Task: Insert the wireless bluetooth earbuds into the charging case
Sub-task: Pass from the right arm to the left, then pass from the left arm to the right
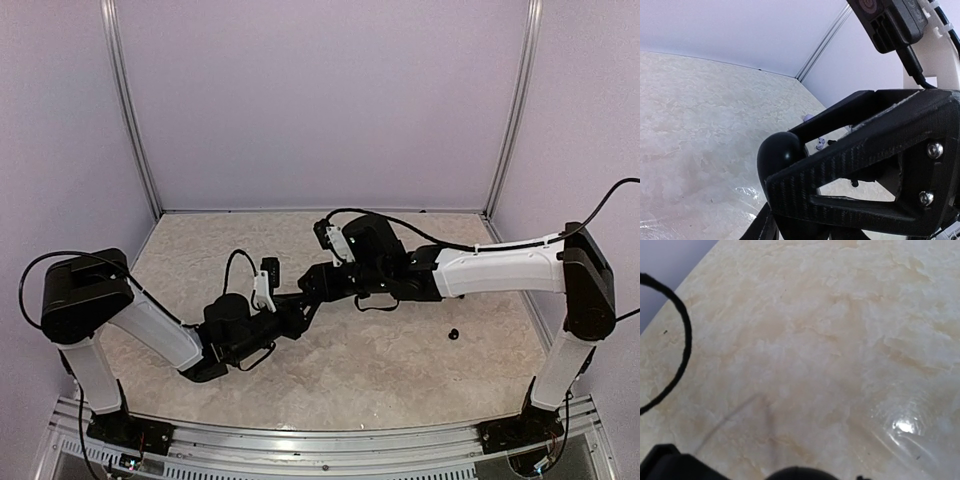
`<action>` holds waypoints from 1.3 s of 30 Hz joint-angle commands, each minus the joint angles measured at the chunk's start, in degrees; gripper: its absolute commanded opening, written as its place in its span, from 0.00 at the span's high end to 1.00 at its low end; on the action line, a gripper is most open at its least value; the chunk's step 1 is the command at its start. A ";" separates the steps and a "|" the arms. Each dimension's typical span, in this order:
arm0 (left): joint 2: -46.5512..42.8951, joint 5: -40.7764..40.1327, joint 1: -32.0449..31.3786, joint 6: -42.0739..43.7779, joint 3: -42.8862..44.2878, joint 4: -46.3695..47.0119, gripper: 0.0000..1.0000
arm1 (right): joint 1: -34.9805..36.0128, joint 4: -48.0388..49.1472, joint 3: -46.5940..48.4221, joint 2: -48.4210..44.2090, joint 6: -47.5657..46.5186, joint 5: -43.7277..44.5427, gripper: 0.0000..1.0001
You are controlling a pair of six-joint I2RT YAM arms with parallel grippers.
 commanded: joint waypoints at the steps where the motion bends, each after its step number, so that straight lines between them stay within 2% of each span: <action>1: 0.18 -1.18 0.49 0.70 0.43 1.16 0.69 | 1.05 1.95 -1.62 -3.11 0.58 -0.87 0.50; 6: -1.52 0.59 0.79 1.45 -1.40 0.09 0.77 | 0.14 4.08 -4.90 -6.79 -0.77 -1.33 0.32; 8: -3.29 2.70 1.45 1.55 -2.50 -1.28 0.82 | -0.92 5.69 -7.00 -9.38 -1.72 -2.88 0.16; 9: -4.02 4.57 1.98 1.71 -3.27 -1.50 0.83 | -1.58 6.50 -8.09 -10.77 -2.58 -3.94 0.12; 11: -5.88 8.27 2.93 2.32 -5.29 -2.04 0.84 | -3.02 7.53 -10.31 -13.93 -5.38 -6.65 0.07; 14: -9.92 19.68 4.99 6.31 -6.78 -5.48 0.82 | -5.44 6.80 -12.79 -18.88 -11.60 -13.32 0.03; 18: -15.93 33.55 7.55 13.18 -5.79 -16.13 0.81 | -6.93 1.68 -14.29 -23.39 -19.96 -20.84 0.06; 22: -23.41 40.33 8.50 19.59 -3.58 -27.47 0.81 | -6.90 -1.27 -15.92 -26.84 -23.75 -28.30 0.08; 24: -25.80 41.88 8.50 21.19 -2.23 -31.72 0.81 | -6.58 -1.29 -16.89 -28.11 -24.77 -31.85 0.11; 27: -27.65 45.53 8.05 20.30 -1.49 -31.12 0.81 | -5.11 -2.16 -17.63 -29.00 -26.85 -34.58 0.16; 32: -26.61 48.27 5.16 23.36 3.28 -38.01 0.81 | -1.95 -8.31 -14.89 -27.56 -30.91 -34.26 0.24; 39: -25.43 50.39 2.80 24.57 5.71 -40.30 0.81 | 0.16 -11.72 -12.76 -25.61 -35.33 -35.46 0.38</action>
